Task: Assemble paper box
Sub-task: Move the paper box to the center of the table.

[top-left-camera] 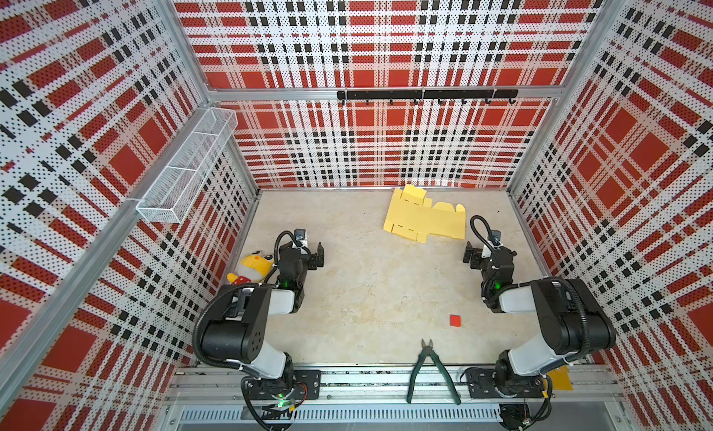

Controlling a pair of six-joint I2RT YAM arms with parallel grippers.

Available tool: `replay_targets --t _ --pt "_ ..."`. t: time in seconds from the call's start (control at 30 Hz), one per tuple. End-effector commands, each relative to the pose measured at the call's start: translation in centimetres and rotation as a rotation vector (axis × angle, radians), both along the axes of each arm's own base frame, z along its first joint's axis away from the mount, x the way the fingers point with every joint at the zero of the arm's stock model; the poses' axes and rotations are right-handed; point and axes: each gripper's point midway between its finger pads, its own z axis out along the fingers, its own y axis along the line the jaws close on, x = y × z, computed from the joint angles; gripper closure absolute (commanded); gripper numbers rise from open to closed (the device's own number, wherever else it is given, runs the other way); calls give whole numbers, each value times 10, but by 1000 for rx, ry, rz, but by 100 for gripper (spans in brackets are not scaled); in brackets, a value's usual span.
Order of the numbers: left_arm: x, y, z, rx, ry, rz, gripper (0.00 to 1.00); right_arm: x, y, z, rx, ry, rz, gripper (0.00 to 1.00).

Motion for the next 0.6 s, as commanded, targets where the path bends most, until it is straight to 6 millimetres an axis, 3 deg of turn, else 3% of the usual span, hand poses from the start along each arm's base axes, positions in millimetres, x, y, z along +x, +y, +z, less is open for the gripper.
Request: replay_targets --t 0.0,0.1,0.2,0.3,0.37,0.47,0.57 --pt "14 -7 33 15 36 -24 1 -1 8 29 -30 -62 30 0" --pt "21 -24 65 109 52 -52 1 9 18 43 -54 30 66 0" --pt "22 -38 99 207 117 -41 1 28 26 65 48 101 67 0" --pt "11 -47 120 139 209 -38 1 53 44 87 148 137 108 0" --pt "-1 -51 121 34 275 -52 1 68 56 91 234 184 125 0" --pt "-20 -69 111 -132 330 -203 1 94 83 90 376 254 199 1" --pt "-28 -62 98 -218 334 -212 0 115 110 81 522 316 272 10"
